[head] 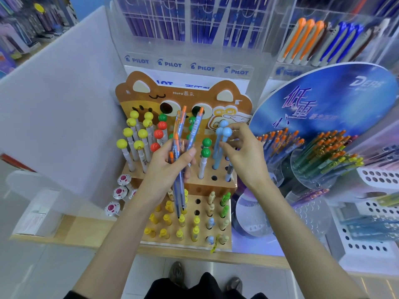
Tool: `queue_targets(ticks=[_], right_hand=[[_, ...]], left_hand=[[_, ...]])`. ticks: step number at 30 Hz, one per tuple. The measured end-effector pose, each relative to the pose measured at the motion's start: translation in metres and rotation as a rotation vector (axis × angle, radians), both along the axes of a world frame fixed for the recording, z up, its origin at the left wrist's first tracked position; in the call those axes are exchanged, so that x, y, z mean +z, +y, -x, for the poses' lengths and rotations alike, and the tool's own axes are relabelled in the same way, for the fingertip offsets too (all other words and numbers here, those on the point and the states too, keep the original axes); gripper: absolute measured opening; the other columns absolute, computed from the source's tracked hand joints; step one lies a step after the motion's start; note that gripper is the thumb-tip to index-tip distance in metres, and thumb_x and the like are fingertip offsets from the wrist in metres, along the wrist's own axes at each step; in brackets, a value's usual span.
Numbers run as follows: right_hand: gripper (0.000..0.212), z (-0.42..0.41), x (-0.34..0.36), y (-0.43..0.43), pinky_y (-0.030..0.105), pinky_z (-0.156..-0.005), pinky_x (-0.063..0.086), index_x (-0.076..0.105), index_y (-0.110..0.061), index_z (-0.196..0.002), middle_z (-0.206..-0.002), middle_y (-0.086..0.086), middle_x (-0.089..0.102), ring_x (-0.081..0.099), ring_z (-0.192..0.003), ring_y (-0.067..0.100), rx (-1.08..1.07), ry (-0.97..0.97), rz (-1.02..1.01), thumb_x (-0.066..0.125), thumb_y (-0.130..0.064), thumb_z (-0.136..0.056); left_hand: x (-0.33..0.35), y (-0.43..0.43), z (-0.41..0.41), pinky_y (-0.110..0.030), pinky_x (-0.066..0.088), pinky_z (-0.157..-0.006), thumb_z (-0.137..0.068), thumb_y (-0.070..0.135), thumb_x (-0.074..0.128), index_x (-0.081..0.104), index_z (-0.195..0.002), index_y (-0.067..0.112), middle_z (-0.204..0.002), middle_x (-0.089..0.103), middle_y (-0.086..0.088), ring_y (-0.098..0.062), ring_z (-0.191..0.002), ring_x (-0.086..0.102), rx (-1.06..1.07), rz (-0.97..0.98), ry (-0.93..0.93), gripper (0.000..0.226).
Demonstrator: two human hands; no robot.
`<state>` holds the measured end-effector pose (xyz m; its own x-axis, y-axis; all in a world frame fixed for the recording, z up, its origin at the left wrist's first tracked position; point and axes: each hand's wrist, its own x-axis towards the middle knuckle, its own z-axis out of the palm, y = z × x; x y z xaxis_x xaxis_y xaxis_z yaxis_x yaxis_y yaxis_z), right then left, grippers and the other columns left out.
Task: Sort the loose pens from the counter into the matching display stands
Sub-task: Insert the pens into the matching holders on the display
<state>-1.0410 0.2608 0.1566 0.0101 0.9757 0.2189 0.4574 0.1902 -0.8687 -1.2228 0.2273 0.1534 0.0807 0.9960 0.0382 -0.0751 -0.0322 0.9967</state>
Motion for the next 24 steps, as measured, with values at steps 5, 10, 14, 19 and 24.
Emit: queue_targets(ticks=[5, 10, 14, 19, 24], right_hand=[[0.027, 0.000, 0.001, -0.002, 0.026, -0.072, 0.053, 0.053, -0.023, -0.105, -0.093, -0.014, 0.062, 0.063, -0.089, 0.009, 0.009, -0.011, 0.009, 0.062, -0.005, -0.087], [0.027, -0.007, -0.001, -0.003, 0.023, -0.073, 0.051, 0.052, -0.024, -0.101, -0.089, -0.011, 0.063, 0.063, -0.086, 0.007, -0.041, -0.045, 0.010, 0.061, -0.003, -0.086], [0.031, -0.004, -0.002, -0.006, 0.020, -0.073, 0.051, 0.051, -0.026, -0.102, -0.088, -0.015, 0.061, 0.064, -0.086, 0.008, -0.027, -0.069, 0.010, 0.061, -0.002, -0.086], [0.024, 0.006, -0.007, -0.003, 0.030, -0.075, 0.052, 0.056, -0.013, -0.110, -0.097, 0.001, 0.067, 0.063, -0.089, 0.017, -0.008, -0.153, 0.099, 0.059, -0.004, -0.088], [0.018, 0.009, -0.007, -0.003, 0.039, -0.078, 0.050, 0.060, -0.007, -0.106, -0.096, 0.009, 0.068, 0.062, -0.091, 0.025, -0.039, -0.224, 0.092, 0.061, -0.007, -0.088]], left_hand=[[0.002, 0.000, 0.000, -0.022, 0.046, -0.047, -0.093, 0.017, 0.059, 0.058, -0.099, 0.017, -0.069, 0.063, 0.002, -0.012, -0.048, 0.052, 0.000, 0.003, -0.009, 0.007], [0.002, -0.001, -0.001, -0.023, 0.047, -0.047, -0.093, 0.018, 0.059, 0.058, -0.098, 0.020, -0.069, 0.063, 0.002, -0.012, -0.048, 0.052, 0.000, 0.005, -0.006, 0.006], [0.003, -0.002, -0.002, -0.022, 0.047, -0.047, -0.092, 0.018, 0.059, 0.058, -0.098, 0.019, -0.069, 0.063, 0.003, -0.011, -0.048, 0.052, -0.004, 0.001, -0.005, 0.006], [0.003, -0.003, -0.002, -0.022, 0.047, -0.047, -0.092, 0.019, 0.059, 0.059, -0.098, 0.020, -0.070, 0.064, 0.003, -0.011, -0.048, 0.053, -0.005, 0.001, -0.007, 0.006], [0.004, -0.004, -0.001, -0.022, 0.046, -0.047, -0.091, 0.021, 0.060, 0.059, -0.099, 0.021, -0.070, 0.064, 0.003, -0.010, -0.048, 0.053, -0.007, -0.012, -0.017, 0.009]])
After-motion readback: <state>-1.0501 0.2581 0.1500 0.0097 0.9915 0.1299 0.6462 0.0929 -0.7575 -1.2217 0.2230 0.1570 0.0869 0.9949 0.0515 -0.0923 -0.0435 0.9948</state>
